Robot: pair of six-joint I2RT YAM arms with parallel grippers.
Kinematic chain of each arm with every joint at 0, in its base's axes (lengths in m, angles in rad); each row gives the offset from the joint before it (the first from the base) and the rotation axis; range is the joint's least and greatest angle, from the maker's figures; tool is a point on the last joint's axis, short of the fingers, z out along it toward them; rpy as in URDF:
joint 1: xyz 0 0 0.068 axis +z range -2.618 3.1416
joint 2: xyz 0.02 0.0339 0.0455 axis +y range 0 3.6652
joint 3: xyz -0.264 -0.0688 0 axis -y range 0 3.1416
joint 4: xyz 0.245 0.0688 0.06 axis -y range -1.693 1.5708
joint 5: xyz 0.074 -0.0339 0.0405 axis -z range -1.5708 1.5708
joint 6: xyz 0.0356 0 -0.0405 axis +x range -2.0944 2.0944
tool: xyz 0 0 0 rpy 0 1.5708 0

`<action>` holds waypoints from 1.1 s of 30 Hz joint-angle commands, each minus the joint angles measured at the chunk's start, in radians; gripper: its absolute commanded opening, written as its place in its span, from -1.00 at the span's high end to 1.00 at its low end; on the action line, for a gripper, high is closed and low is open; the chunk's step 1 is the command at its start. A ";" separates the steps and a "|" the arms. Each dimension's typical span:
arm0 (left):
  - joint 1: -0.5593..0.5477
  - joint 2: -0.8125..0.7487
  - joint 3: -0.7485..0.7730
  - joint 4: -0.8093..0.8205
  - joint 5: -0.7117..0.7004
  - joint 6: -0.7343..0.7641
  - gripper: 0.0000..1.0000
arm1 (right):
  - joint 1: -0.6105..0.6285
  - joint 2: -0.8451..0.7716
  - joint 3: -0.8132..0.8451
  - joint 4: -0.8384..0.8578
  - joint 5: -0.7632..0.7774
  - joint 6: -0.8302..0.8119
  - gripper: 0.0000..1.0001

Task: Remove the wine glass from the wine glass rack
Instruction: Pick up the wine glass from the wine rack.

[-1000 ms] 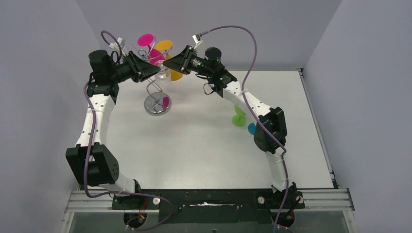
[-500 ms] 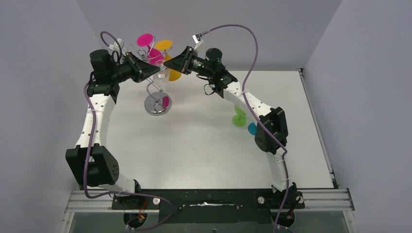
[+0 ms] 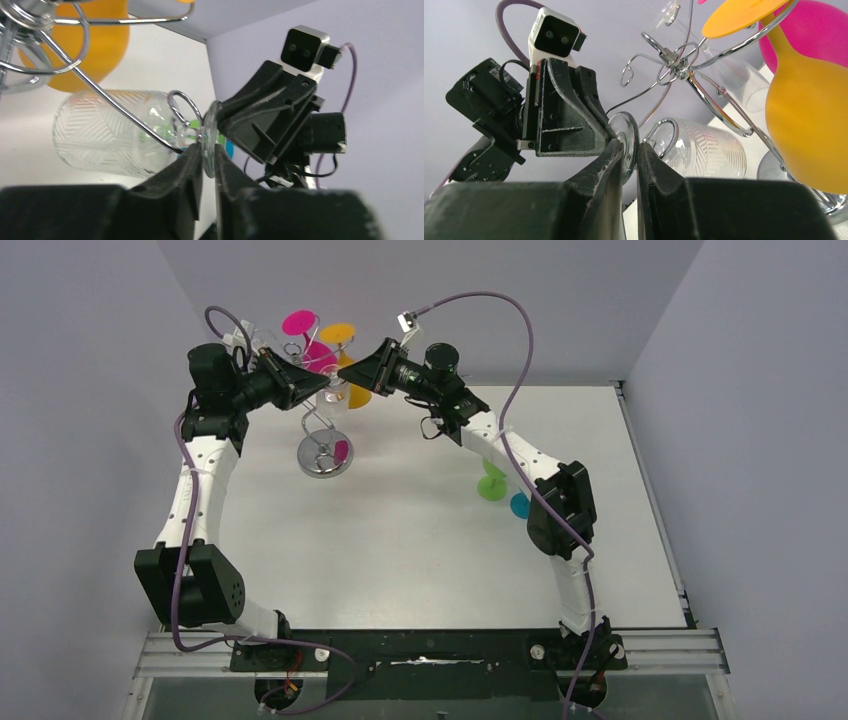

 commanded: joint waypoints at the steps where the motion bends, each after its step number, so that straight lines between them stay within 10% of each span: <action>1: -0.008 -0.016 0.045 0.093 -0.050 0.046 1.00 | 0.049 -0.085 -0.001 0.066 -0.113 -0.072 0.99; 10: 0.016 -0.049 0.011 0.195 -0.067 -0.060 1.00 | -0.003 -0.185 -0.154 0.098 -0.035 -0.071 0.00; 33: 0.050 -0.145 -0.173 0.274 -0.182 -0.237 1.00 | -0.041 -0.559 -0.585 0.021 0.209 -0.210 -0.05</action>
